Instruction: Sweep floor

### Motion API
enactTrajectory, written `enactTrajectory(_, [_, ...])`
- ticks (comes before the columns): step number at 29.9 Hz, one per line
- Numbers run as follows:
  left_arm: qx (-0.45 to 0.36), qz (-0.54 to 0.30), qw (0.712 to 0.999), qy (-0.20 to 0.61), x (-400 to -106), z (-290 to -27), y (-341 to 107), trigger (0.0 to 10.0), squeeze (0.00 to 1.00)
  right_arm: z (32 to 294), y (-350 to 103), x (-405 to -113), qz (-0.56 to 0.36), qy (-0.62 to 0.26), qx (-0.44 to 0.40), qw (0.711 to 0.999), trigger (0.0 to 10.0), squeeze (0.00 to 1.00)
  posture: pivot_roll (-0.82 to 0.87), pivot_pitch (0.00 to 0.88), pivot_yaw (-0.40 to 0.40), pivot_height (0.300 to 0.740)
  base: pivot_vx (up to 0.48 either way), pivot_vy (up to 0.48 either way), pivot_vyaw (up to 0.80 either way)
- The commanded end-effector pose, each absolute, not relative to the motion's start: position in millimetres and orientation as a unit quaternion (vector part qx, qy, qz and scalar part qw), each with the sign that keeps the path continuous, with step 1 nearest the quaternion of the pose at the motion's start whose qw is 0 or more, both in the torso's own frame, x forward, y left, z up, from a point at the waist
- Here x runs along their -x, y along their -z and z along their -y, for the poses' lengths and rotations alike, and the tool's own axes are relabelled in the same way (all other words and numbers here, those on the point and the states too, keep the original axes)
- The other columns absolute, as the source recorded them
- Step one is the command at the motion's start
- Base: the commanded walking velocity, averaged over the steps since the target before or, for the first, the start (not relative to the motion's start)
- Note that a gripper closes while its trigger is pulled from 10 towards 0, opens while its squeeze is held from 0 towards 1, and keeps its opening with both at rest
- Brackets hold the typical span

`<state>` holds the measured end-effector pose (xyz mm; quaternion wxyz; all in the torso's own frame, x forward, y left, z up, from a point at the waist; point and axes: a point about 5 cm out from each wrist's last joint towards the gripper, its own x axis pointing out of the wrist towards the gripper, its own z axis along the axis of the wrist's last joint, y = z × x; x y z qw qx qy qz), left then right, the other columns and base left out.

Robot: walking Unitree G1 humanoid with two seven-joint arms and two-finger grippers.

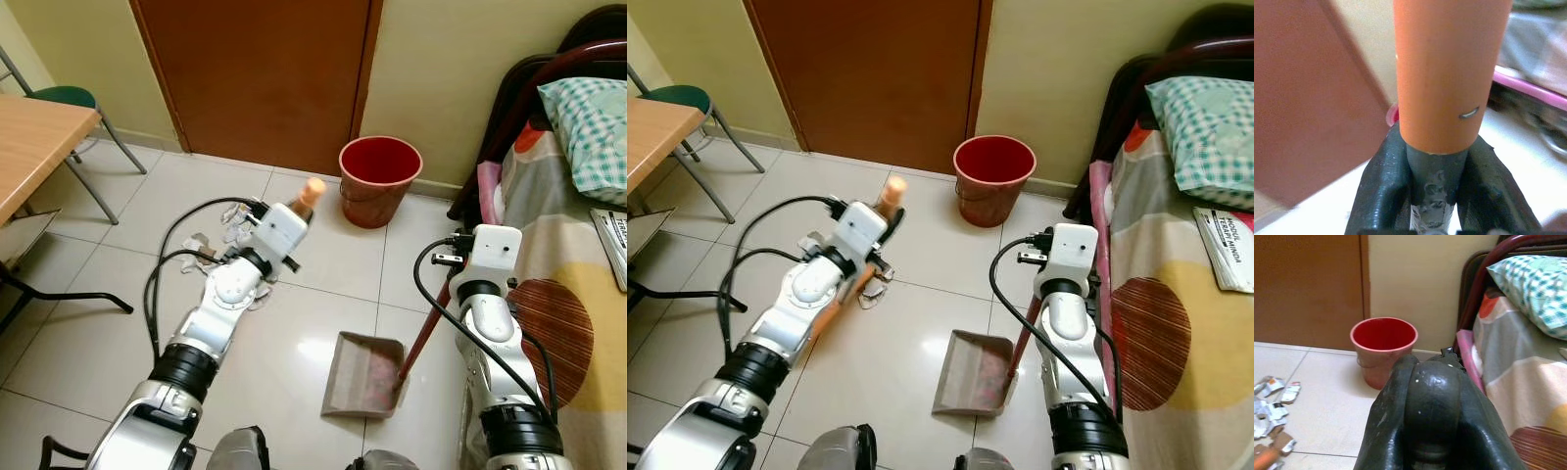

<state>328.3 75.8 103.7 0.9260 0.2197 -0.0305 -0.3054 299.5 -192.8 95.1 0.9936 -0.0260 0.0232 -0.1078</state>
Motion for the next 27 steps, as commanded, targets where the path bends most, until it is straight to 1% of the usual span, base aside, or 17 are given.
enactTrajectory(1, [-0.229, 0.031, 0.915, 0.332, -327.7, -69.8, -104.8, 10.0, 0.00, 195.3, -100.0, -302.4, -0.010, 0.115, 0.036, 0.993, 10.0, 0.00, -0.03, 0.133, -0.018, 0.740, 0.000, 0.000, 0.00])
enactTrajectory(6, [-0.213, 0.016, 0.909, 0.359, -321.0, -66.2, -97.8, 10.0, 0.00, 200.8, -101.1, -306.4, -0.010, 0.124, 0.041, 0.991, 10.0, 0.00, -0.03, 0.139, -0.020, 0.740, 0.000, 0.000, 0.00])
enactTrajectory(12, [-0.169, 0.005, 0.913, 0.372, -311.7, -63.8, -96.6, 10.0, 0.00, 201.2, -102.9, -313.2, -0.008, 0.136, 0.052, 0.989, 10.0, 0.00, -0.02, 0.146, -0.022, 0.740, 0.000, 0.000, 0.00])
enactTrajectory(14, [-0.129, 0.008, 0.917, 0.378, -303.5, -59.0, -101.7, 10.0, 0.00, 196.9, -101.6, -318.1, -0.012, 0.136, 0.053, 0.989, 10.0, 0.00, -0.02, 0.153, -0.024, 0.740, 0.000, 0.000, 0.00])
enactTrajectory(17, [-0.095, 0.014, 0.917, 0.387, -295.1, -54.5, -108.5, 10.0, 0.00, 191.1, -95.9, -321.8, -0.030, 0.141, 0.077, 0.987, 10.0, 0.00, -0.01, 0.154, -0.025, 0.740, 0.000, 0.000, 0.00])
enactTrajectory(18, [-0.095, 0.014, 0.917, 0.387, -295.1, -54.5, -108.5, 10.0, 0.00, 191.1, -95.9, -321.8, -0.030, 0.141, 0.077, 0.987, 10.0, 0.00, -0.01, 0.154, -0.025, 0.740, 0.000, 0.000, 0.00])
enactTrajectory(20, [-0.059, 0.015, 0.923, 0.379, -290.0, -55.8, -116.4, 10.0, 0.00, 185.2, -92.4, -323.5, -0.033, 0.129, 0.071, 0.989, 10.0, 0.00, -0.01, 0.155, -0.025, 0.740, 0.000, 0.000, 0.00])
enactTrajectory(21, [-0.059, 0.015, 0.923, 0.379, -290.0, -55.8, -116.4, 10.0, 0.00, 185.2, -92.4, -323.5, -0.033, 0.129, 0.071, 0.989, 10.0, 0.00, -0.01, 0.155, -0.025, 0.740, 0.000, 0.000, 0.00])
enactTrajectory(22, [-0.023, 0.007, 0.928, 0.373, -287.0, -57.6, -120.0, 10.0, 0.00, 182.4, -92.4, -324.7, -0.030, 0.124, 0.068, 0.989, 10.0, 0.00, -0.01, 0.156, -0.026, 0.740, 0.000, 0.000, 0.00])
enactTrajectory(25, [-0.002, 0.001, 0.929, 0.370, -285.8, -58.5, -120.8, 10.0, 0.00, 181.2, -92.4, -325.5, -0.027, 0.122, 0.070, 0.990, 10.0, 0.00, 0.00, 0.154, -0.026, 0.740, 0.000, 0.000, 0.00])
enactTrajectory(26, [0.015, -0.005, 0.930, 0.368, -284.6, -59.0, -121.4, 10.0, 0.00, 180.6, -92.0, -326.1, -0.026, 0.123, 0.075, 0.989, 10.0, 0.00, 0.00, 0.154, -0.026, 0.740, 0.000, 0.000, 0.00])
enactTrajectory(27, [0.083, -0.029, 0.930, 0.357, -282.0, -60.6, -122.0, 10.0, 0.00, 178.7, -90.7, -327.3, -0.027, 0.125, 0.084, 0.988, 10.0, 0.00, -0.01, 0.152, -0.024, 0.740, 0.000, 0.000, 0.00])
